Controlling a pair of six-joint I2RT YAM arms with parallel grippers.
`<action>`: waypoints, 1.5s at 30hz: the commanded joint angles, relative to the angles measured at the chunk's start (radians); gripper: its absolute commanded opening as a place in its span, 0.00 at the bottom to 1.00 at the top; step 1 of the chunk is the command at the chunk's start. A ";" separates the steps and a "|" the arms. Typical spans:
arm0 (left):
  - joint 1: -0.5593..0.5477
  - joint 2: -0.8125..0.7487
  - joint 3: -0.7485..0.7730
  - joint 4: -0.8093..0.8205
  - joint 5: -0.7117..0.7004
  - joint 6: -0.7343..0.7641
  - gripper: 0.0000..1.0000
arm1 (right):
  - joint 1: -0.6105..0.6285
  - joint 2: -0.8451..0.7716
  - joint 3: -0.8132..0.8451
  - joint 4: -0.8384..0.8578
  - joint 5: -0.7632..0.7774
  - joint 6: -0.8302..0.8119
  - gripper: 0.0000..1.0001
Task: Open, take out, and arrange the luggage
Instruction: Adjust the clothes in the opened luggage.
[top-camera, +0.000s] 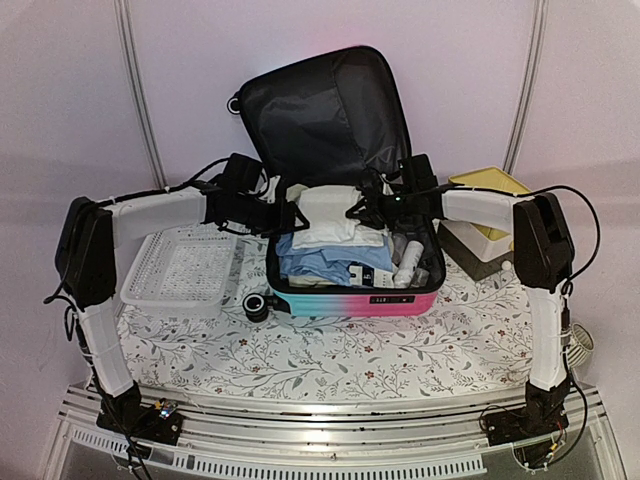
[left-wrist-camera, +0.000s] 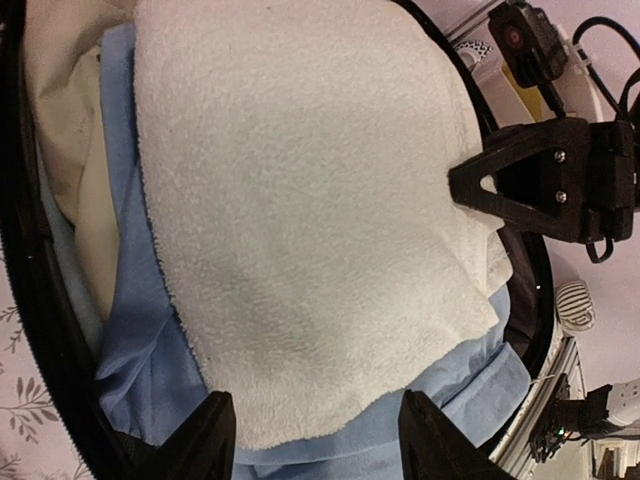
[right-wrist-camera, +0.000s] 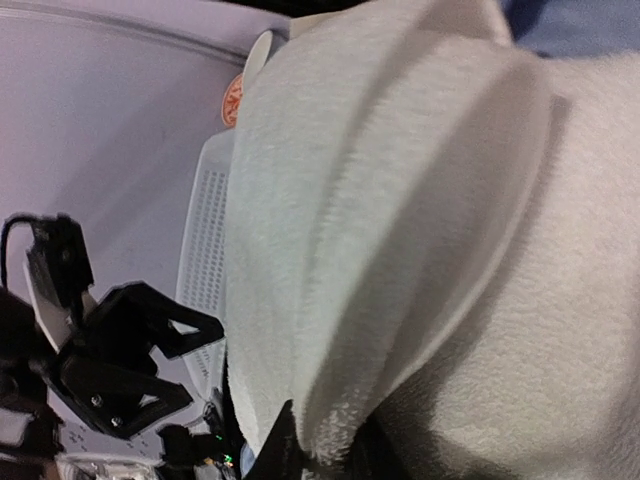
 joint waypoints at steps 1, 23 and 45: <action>-0.015 -0.029 0.009 -0.020 -0.021 0.017 0.58 | 0.007 -0.012 0.027 0.029 0.003 0.015 0.07; -0.015 -0.082 0.009 -0.043 -0.071 0.022 0.58 | -0.011 -0.180 -0.005 -0.002 0.024 -0.013 0.03; -0.015 -0.031 0.024 0.007 -0.012 -0.028 0.65 | -0.094 -0.158 -0.120 -0.030 0.053 -0.083 0.04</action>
